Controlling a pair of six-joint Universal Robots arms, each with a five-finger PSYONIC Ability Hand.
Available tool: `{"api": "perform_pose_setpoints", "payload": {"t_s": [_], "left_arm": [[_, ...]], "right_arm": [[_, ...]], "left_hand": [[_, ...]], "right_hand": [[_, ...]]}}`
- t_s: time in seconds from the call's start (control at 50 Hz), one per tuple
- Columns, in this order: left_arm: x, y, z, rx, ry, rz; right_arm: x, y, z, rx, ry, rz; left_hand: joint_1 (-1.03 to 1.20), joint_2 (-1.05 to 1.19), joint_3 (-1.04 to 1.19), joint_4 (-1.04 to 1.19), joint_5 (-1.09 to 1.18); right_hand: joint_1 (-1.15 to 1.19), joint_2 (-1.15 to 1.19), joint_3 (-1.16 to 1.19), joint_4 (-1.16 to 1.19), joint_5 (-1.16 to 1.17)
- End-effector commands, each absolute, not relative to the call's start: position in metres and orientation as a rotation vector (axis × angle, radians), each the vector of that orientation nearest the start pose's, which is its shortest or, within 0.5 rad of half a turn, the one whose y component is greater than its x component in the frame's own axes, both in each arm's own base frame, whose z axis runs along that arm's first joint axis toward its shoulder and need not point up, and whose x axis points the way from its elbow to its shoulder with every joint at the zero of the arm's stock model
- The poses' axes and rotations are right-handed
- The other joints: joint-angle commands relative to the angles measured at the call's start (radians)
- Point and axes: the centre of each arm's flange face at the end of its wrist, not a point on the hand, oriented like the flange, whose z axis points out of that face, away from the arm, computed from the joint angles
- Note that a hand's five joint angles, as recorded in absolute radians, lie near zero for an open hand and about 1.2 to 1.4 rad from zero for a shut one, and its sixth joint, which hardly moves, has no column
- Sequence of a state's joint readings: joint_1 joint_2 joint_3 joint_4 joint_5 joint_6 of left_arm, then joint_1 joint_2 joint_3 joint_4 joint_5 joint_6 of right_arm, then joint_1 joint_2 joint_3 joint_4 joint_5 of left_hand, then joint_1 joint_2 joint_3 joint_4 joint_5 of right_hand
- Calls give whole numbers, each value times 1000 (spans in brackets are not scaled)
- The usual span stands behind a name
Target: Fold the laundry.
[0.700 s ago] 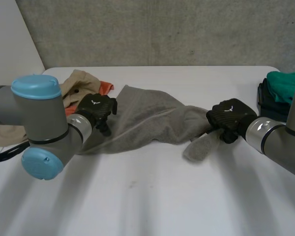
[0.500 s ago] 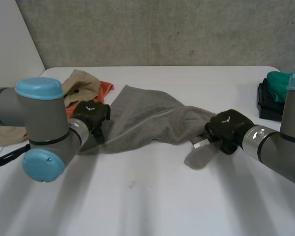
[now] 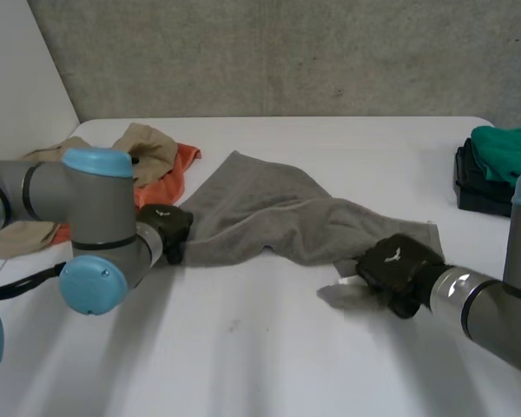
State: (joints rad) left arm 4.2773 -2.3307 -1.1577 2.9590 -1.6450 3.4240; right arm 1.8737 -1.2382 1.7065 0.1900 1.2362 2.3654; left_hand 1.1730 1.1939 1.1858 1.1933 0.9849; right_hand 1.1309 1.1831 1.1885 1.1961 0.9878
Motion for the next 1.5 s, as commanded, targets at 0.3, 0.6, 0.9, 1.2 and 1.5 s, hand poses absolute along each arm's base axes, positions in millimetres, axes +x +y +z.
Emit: {"api": "perform_pose_setpoints", "payload": {"t_s": [0.3, 0.6, 0.9, 1.2, 1.5], "left_arm": [[-311, -307, 298, 930, 2109, -2235], [-311, -247, 377, 1064, 1710, -2552], [-295, -297, 363, 984, 1599, -2507], [-286, -345, 409, 654, 1459, -2569], [-278, -320, 271, 934, 1944, -2245]], "right_arm": [[235, -274, 247, -1172, 2137, -1674], [266, -354, 179, -945, 2292, -1397], [258, -410, 226, -850, 2282, -1857], [233, -378, 367, -808, 1748, -2517], [210, -344, 217, -1000, 2241, -1888]], "left_hand": [[223, 202, 210, 203, 237], [223, 202, 210, 203, 237], [223, 202, 210, 203, 237], [223, 202, 210, 203, 237], [223, 202, 210, 203, 237]], "right_hand": [[-956, -1009, -1014, -1022, -988], [-907, -959, -965, -972, -939], [265, 213, 208, 200, 234], [265, 213, 208, 200, 234], [265, 213, 208, 200, 234]]}}
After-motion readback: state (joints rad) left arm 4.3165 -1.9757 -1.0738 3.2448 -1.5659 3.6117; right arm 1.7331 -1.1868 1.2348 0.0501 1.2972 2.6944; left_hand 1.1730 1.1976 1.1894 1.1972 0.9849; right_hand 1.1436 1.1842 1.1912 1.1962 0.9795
